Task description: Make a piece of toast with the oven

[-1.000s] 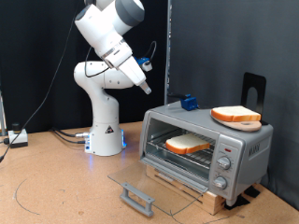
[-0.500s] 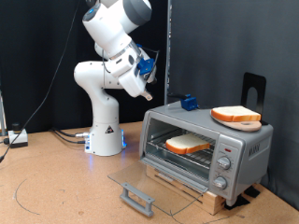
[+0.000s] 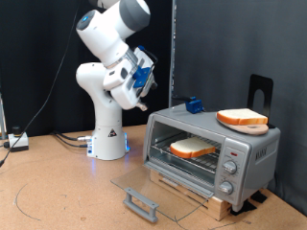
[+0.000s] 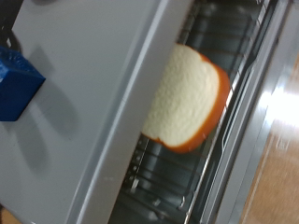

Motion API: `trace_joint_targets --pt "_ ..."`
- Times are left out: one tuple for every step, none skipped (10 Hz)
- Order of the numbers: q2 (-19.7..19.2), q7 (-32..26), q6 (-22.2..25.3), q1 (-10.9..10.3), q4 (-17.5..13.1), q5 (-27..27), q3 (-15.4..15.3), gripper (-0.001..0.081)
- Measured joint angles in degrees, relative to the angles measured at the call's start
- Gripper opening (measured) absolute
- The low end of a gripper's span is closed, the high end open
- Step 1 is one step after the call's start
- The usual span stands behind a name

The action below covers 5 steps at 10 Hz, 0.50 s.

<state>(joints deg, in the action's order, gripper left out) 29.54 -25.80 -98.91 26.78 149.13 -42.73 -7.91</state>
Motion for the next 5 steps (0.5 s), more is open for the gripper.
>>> trace_joint_targets --pt "-2.6 0.9 1.6 1.1 -1.2 2.1 0.6 0.0807" --pt "-5.3 0.1 4.0 1.8 -2.7 5.4 1.3 0.0807" --pt "-7.9 -1.6 4.7 2.4 -4.1 8.3 2.1 0.0807" --pt "-10.1 -3.4 4.3 2.9 -5.0 9.8 2.7 0.0807" --pt "-12.0 -4.4 3.4 3.5 -5.7 10.5 3.4 0.0807"
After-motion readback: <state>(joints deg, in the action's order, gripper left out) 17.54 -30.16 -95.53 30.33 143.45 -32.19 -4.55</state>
